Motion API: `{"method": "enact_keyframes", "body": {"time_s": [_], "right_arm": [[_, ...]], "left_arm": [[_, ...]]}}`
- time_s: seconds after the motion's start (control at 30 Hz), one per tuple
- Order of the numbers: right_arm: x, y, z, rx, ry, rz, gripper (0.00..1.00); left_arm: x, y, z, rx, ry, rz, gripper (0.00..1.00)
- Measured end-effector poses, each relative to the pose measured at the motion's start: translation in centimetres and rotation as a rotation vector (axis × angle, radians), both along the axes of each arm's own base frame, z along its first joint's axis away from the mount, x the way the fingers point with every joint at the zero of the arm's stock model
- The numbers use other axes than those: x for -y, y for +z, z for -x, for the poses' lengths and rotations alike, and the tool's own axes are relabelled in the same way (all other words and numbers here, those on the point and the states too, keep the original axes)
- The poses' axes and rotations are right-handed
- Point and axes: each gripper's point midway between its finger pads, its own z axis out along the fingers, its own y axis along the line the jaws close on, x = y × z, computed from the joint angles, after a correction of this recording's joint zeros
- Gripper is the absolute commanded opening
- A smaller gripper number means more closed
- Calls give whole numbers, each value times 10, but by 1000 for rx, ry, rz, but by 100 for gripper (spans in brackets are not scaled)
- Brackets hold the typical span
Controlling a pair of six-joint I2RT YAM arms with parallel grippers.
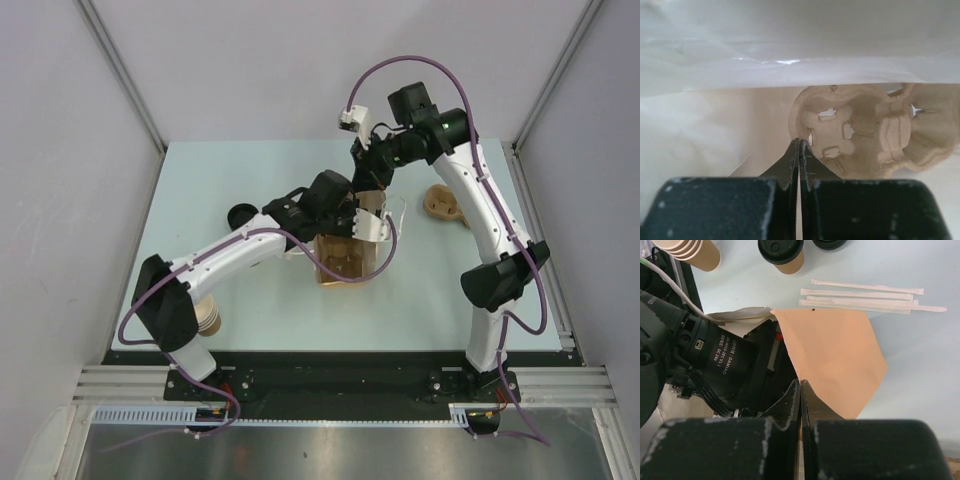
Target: Pack the takeout coffee
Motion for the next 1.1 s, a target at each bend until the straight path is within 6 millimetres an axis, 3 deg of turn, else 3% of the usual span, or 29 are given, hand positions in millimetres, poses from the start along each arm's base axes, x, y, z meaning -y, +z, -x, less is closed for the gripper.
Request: {"method": "enact_keyframes", "body": {"time_s": [0.2,0.53,0.63,0.8,0.93,1.1], "right_arm": [[2,6,10,-5,10,-7,0],[3,13,17,-7,19,-24,0],[5,12,18,-21,14,-26,0],[10,15,15,-43,-7,-48,0],[16,15,15,-85,-36,-53,0],[16,12,17,-127,-63,-55,0]], "left_arm": [[0,-6,17,-58,-68,-19,0],[-2,4,21,-73,-72,-16,30],[1,29,22,-61,-63,36,36],[3,94,34,-19,-85,170,40],[-3,145,57,20,-140,282,44],[-11,180,96,6,-246,384,48]]}}
